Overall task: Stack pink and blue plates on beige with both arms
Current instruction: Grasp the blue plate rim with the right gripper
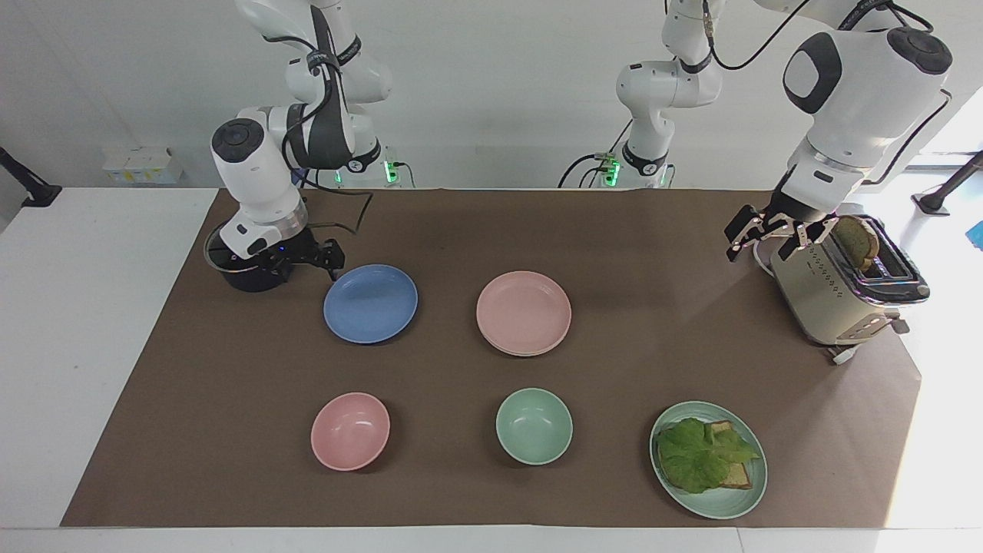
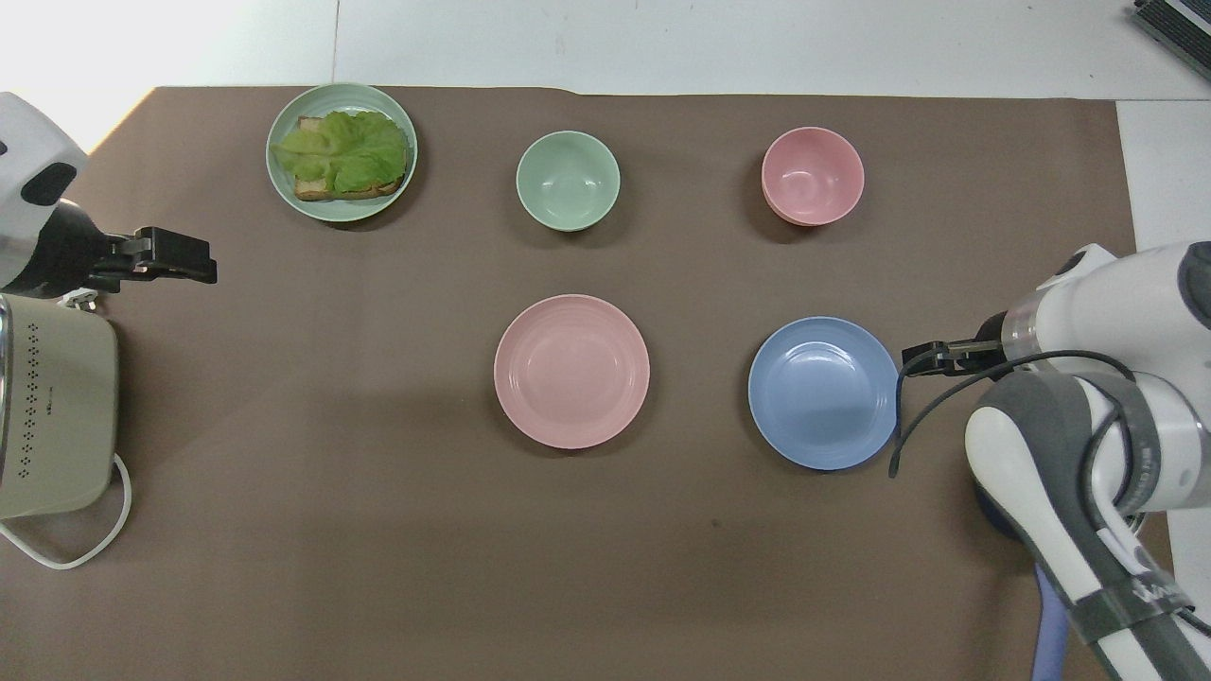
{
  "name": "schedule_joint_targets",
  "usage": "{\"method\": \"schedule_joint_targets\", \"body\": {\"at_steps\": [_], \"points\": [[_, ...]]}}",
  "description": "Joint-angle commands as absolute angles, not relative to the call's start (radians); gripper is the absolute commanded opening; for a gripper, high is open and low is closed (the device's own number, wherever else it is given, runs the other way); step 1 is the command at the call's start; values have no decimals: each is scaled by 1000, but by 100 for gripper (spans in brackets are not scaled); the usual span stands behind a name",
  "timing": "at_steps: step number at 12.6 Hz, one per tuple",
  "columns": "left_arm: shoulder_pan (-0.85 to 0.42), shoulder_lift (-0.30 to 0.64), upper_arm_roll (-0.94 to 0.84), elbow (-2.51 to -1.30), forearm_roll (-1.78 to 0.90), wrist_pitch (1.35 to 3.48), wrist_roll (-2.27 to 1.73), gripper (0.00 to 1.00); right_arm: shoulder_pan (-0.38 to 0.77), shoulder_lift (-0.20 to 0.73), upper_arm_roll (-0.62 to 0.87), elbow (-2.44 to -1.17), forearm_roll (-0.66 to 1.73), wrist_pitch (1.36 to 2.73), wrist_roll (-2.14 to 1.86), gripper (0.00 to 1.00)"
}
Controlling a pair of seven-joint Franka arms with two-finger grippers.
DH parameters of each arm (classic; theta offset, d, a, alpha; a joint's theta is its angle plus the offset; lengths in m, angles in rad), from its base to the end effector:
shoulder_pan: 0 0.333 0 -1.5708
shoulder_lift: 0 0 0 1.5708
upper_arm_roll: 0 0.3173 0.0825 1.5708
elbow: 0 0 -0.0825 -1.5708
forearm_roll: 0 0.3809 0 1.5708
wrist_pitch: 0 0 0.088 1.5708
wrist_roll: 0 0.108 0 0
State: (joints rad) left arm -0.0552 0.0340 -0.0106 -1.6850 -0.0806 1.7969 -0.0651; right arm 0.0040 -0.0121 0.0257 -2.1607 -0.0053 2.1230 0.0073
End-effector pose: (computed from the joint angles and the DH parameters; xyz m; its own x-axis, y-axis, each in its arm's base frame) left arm 0.5766 -0.0448 0.5721 0.9973 0.0173 0.0717 0.0112 -0.9963 0.0848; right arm 0.5278 0.0155 0.4021 0.9994 0.0252 -0.0256 0.0253 -0.9997 0.0049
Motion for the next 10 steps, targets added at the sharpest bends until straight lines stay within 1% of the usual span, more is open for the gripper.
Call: {"method": "schedule_joint_targets", "body": {"at_steps": [1,3,5,6,8,10], "points": [[-54,32,-11,-1686,-61,1786,-60,100,2,-9,28,-2227,47,2210,6,100],[-54,32,-11,-1686,-61,1784,-60,100,2,3,28,-2249,49,2236,6,99],[-54,32,-11,-1686,-61,1784,-60,100,0,11,28,-2276,49,2266,5,91],[-54,32,-11,-1686,-61,1784,-60,100,0,11,28,-2290,49,2285,5,91],[-54,32,-11,-1686,-61,1784,-60,100,0,21,28,-2304,67,2312,5,81],[-54,29,-9,-1687,-61,1748,-61,100,-12,25,28,-2341,72,2367,-24,78]]}}
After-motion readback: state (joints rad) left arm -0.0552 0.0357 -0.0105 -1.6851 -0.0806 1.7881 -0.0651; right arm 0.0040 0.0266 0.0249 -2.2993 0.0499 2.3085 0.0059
